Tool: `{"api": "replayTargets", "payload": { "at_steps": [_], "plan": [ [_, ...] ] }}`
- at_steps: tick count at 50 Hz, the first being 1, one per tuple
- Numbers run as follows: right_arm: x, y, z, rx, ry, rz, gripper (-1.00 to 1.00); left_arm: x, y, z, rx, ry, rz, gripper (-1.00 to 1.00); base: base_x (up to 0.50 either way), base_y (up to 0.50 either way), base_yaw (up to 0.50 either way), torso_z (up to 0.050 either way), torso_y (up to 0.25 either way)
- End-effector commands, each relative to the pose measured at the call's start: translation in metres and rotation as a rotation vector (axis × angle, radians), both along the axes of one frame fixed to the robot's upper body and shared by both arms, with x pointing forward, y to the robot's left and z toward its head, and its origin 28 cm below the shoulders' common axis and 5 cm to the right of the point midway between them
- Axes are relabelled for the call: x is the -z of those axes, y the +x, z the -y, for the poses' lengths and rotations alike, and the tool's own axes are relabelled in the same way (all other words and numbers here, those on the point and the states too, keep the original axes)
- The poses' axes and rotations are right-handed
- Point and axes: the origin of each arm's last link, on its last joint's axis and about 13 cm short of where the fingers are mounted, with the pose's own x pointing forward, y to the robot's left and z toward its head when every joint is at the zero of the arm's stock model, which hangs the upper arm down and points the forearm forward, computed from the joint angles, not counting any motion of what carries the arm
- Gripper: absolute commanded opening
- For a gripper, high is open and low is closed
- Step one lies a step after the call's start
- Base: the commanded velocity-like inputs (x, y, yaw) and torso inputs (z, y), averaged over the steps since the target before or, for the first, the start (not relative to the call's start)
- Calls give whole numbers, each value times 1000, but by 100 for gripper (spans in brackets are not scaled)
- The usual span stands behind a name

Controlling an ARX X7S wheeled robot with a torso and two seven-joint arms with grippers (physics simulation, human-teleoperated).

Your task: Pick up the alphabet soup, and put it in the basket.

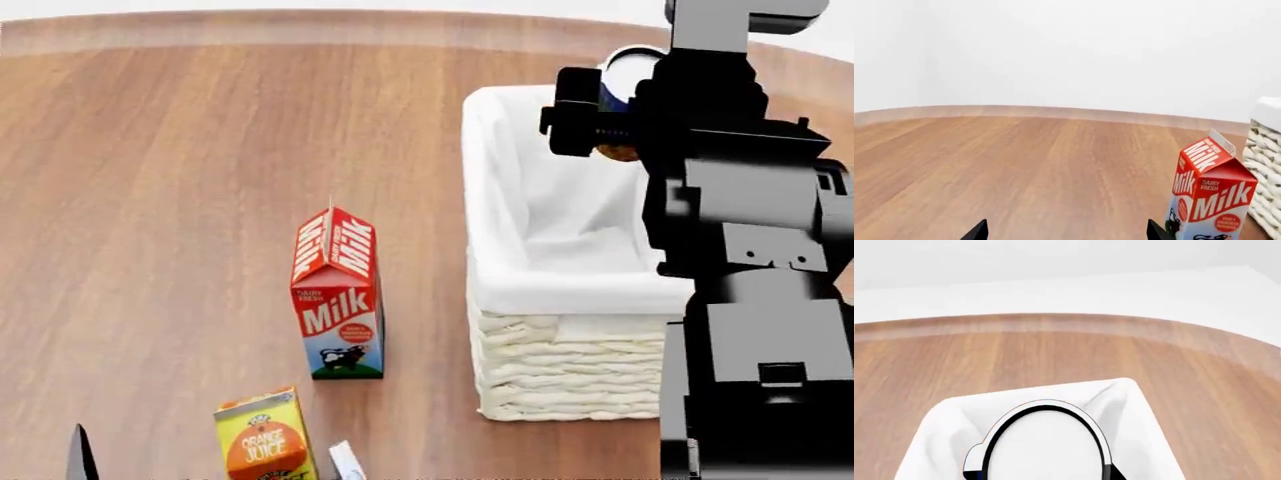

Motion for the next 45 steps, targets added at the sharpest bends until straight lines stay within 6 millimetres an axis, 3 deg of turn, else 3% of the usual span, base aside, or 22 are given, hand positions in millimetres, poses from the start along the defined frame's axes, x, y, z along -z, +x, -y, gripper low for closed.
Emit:
{"api": "replayTargets", "payload": {
  "at_steps": [1,14,23,35,45],
  "plan": [
    [-14,2,-12,-76,3,28,-100,-1,3,-1,8,1,12,100,0,0,0,4,-78],
    [-17,3,-16,-114,-11,40,-100,0,4,-2,-4,4,6,100,0,0,0,2,-11],
    [-18,1,-14,-92,-30,14,-100,1,4,-1,-1,9,4,100,0,0,0,0,-247],
    [-18,1,-15,-99,-45,11,-100,1,5,-1,-9,3,2,100,-1,0,0,0,0],
    [-14,1,-11,-99,-32,15,-100,0,5,-2,-8,1,-10,100,0,0,0,0,-158]
  ]
}}
